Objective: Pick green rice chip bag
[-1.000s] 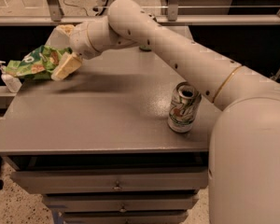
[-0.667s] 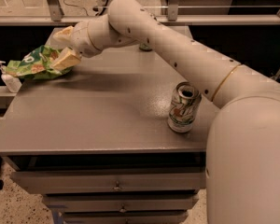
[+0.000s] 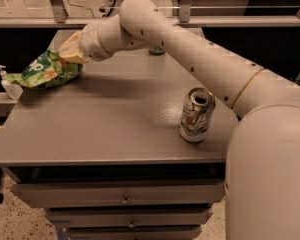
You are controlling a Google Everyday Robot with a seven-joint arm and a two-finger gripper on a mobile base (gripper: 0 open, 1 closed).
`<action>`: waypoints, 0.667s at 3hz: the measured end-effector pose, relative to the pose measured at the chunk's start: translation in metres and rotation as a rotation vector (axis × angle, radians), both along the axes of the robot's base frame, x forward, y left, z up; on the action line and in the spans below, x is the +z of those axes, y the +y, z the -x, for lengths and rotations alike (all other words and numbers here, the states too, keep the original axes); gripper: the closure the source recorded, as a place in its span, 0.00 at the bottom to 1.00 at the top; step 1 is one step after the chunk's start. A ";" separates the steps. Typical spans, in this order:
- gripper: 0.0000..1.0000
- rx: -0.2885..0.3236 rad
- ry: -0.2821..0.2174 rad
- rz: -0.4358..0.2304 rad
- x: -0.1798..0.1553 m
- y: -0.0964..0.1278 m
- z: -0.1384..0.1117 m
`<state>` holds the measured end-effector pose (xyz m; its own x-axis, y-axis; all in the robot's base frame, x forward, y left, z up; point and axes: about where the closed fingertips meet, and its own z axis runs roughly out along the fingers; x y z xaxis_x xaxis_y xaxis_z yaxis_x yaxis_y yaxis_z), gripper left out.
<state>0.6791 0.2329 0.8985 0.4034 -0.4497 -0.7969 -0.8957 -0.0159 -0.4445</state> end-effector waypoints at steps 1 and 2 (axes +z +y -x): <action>1.00 -0.016 0.009 0.003 -0.003 -0.007 0.005; 1.00 -0.036 0.009 0.006 -0.002 -0.015 0.009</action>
Offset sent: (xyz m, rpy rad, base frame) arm -0.0114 -0.0296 0.0022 -0.0089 0.0059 -0.0698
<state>0.6703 0.2180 0.8968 0.3795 -0.4684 -0.7978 -0.8998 0.0136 -0.4360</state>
